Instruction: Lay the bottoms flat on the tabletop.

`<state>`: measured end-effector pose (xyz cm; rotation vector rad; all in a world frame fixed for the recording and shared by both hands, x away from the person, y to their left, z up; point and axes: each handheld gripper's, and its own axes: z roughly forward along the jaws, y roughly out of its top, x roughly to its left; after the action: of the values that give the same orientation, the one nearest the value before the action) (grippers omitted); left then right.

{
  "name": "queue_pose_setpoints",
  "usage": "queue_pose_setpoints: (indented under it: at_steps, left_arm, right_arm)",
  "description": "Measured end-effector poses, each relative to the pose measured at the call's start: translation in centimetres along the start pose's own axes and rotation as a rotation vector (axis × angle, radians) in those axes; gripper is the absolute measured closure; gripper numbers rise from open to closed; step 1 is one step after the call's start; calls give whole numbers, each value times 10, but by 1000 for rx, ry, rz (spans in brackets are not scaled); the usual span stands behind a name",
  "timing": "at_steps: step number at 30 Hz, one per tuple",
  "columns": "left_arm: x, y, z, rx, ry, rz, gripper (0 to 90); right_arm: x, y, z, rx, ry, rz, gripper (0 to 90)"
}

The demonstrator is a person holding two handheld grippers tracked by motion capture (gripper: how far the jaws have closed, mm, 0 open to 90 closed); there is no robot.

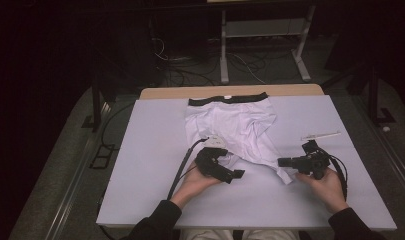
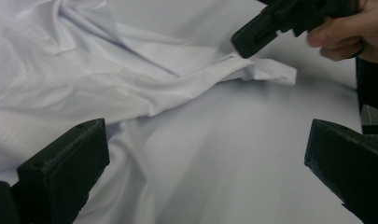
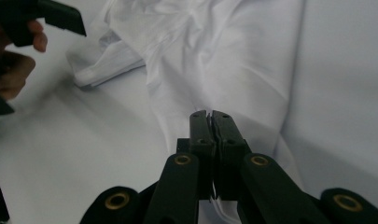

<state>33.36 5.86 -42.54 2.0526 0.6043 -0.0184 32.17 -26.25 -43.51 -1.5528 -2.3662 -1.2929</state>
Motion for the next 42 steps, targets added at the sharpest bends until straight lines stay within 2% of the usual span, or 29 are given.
queue_pose_setpoints:
  at_steps: [2, 6, 8, 10, 12, 18, 21, 23, 26, 29, 32, 34, 36, 42]
  left_arm:
    - [-6, 5, 7, -8, -24, 5, 26]
    - [-22, 16, 25, -5, -72, 57, 81]
    - [-30, 21, 36, -11, -102, 83, 145]
    - [-38, 25, 49, -10, -110, 113, 170]
    - [-45, 28, 61, -8, -134, 138, 267]
    - [-64, 33, 94, 28, -135, 255, 417]
    - [-71, 35, 106, 50, -99, 310, 442]
    - [-72, 35, 110, 43, -73, 333, 468]
    - [-73, 34, 115, 33, -51, 348, 516]
    - [-74, 33, 122, 51, -27, 369, 587]
    - [-73, 33, 127, 71, -6, 365, 761]
    - [-71, 33, 128, 70, -18, 342, 891]
    - [-70, 33, 126, 79, -50, 310, 897]
    - [-73, 30, 114, 97, -56, 330, 899]
  right_arm:
    - [-7, 1, 0, -11, 17, 37, 870]
    - [-14, 4, 0, -18, 22, 55, 870]
    - [-17, 5, 1, -21, 35, 76, 872]
    - [-19, 5, 1, -22, 45, 86, 872]
    - [-20, 5, 1, -20, 52, 95, 872]
    - [-22, 5, 3, -12, 72, 110, 872]
    - [-23, 5, 3, -13, 83, 122, 872]
    - [-25, 5, 3, -12, 87, 129, 872]
    - [-27, 5, 3, -7, 95, 147, 872]
    - [-28, 4, 4, -3, 106, 156, 872]
    - [-29, 4, 5, 0, 112, 164, 872]
    - [-30, 4, 5, 2, 113, 168, 872]
    - [-31, 4, 4, -4, 108, 169, 872]
    - [-35, 5, -1, -31, 105, 188, 872]
